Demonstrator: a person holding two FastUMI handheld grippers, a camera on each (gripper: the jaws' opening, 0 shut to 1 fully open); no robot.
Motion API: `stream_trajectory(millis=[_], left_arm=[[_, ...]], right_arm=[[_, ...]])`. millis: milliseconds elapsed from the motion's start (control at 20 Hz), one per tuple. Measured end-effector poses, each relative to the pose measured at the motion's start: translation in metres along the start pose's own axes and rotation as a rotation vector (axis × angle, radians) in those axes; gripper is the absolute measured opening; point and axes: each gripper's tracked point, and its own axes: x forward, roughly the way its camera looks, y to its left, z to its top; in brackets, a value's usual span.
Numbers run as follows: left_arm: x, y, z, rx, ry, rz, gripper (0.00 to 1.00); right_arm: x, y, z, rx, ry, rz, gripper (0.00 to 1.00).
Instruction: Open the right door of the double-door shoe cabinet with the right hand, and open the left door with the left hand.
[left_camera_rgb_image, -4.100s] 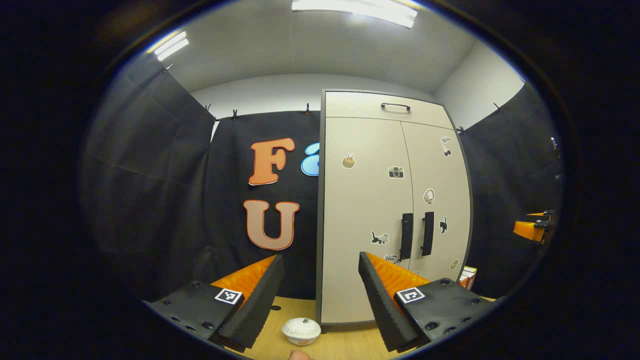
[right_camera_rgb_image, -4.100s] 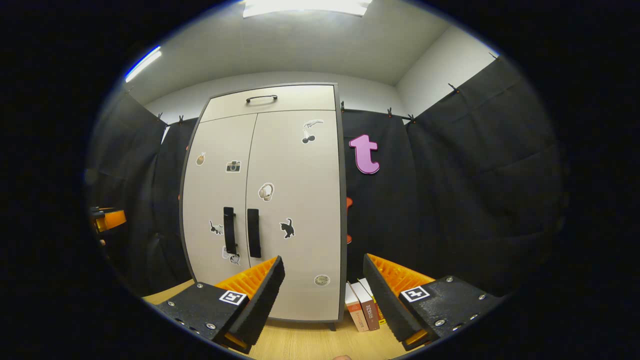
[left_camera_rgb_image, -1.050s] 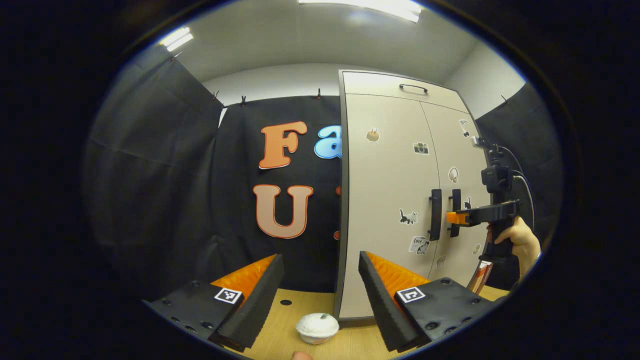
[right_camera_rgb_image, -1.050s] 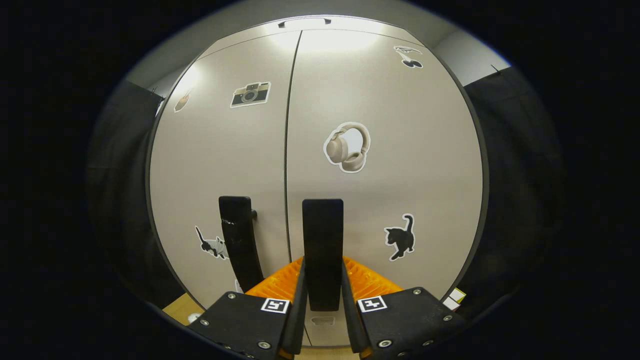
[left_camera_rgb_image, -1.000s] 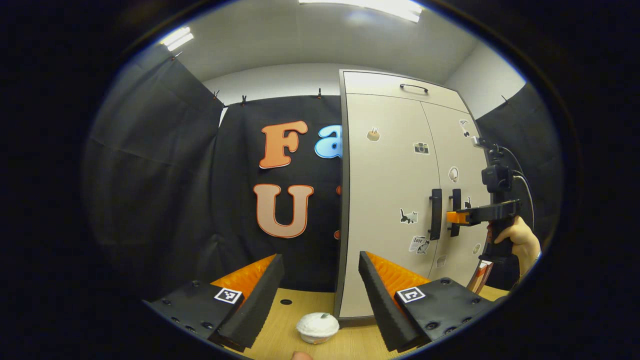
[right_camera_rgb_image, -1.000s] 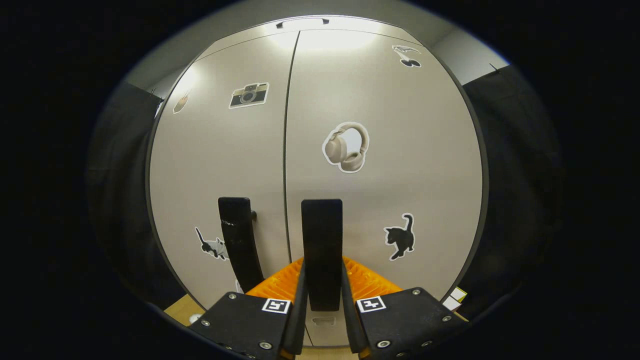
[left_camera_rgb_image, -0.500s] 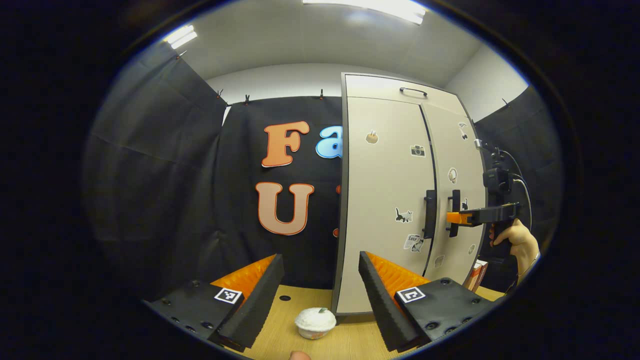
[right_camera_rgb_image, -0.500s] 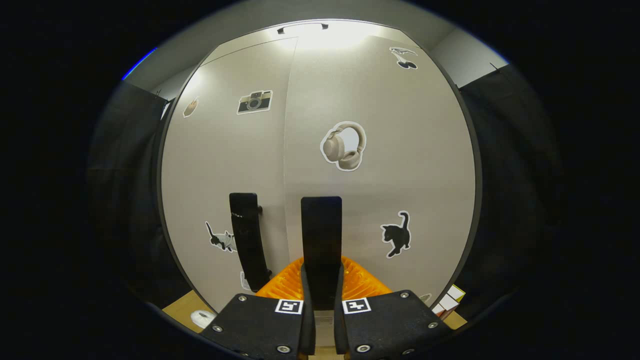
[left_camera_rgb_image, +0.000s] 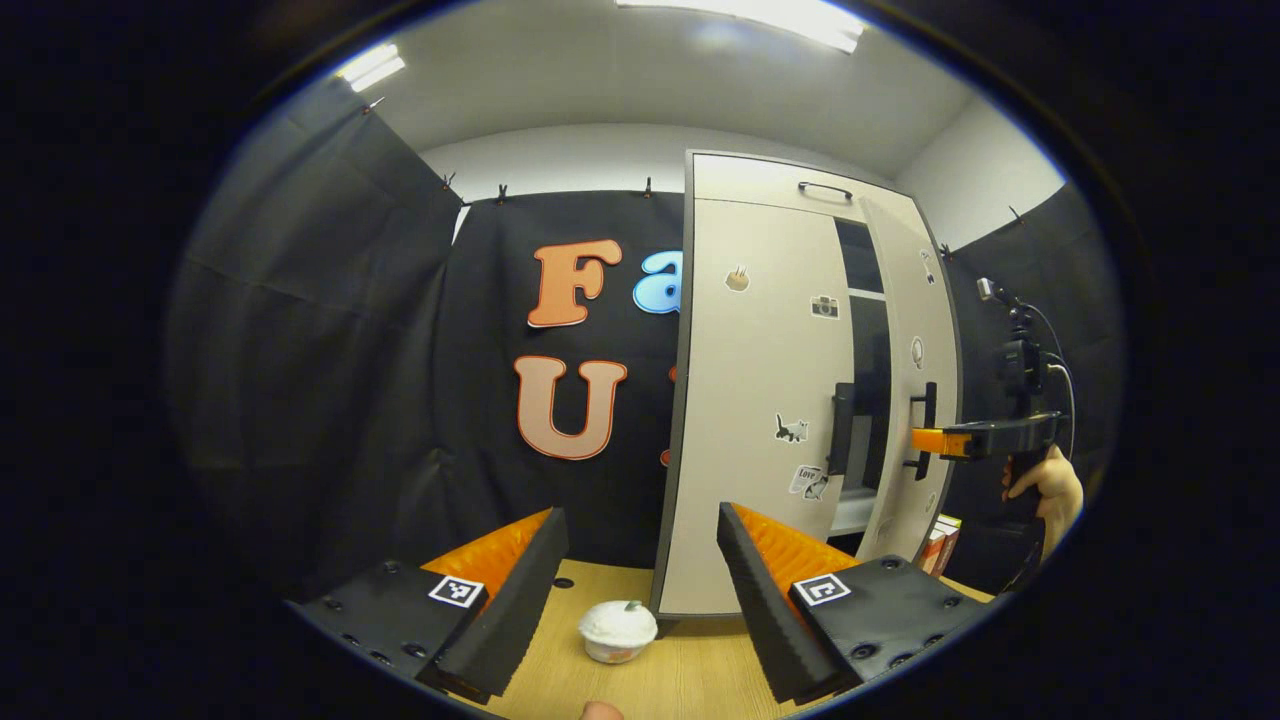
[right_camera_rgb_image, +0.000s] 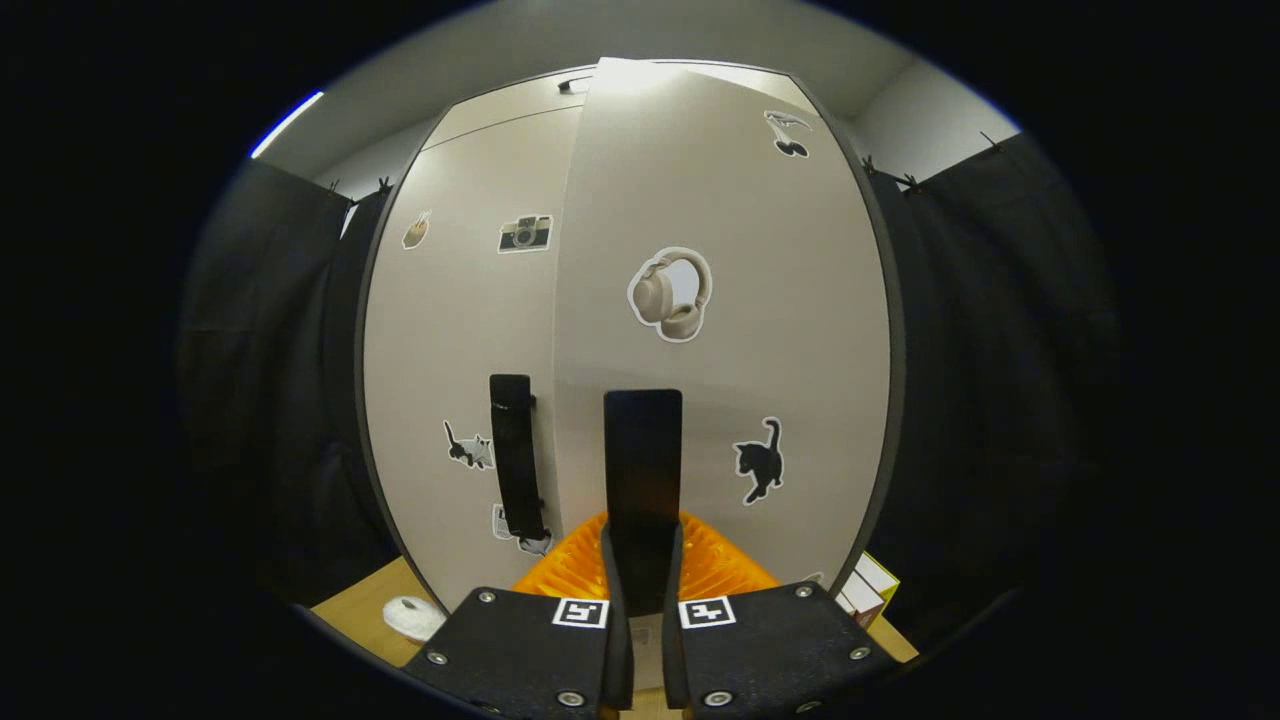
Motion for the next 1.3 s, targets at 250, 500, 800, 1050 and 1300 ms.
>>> stream_trajectory(millis=[250, 500, 800, 1050, 1300], left_arm=[[-0.007, -0.010, -0.003, 0.014, 0.014, -0.010, 0.96], [-0.015, -0.029, 0.002, 0.024, -0.002, -0.037, 0.96], [-0.020, -0.060, 0.001, 0.030, 0.000, -0.087, 0.96], [-0.023, -0.083, 0.007, 0.043, -0.008, -0.123, 0.96], [-0.024, -0.098, 0.014, 0.059, -0.022, -0.131, 0.95]], right_arm=[[-0.008, -0.007, 0.000, -0.035, 0.004, 0.008, 0.11], [-0.017, -0.012, 0.000, -0.019, -0.009, 0.005, 0.06], [-0.026, -0.031, 0.002, -0.016, -0.025, -0.046, 0.06], [-0.035, -0.056, 0.005, -0.010, -0.042, -0.153, 0.04], [-0.042, -0.075, 0.005, -0.008, -0.046, -0.227, 0.00]])
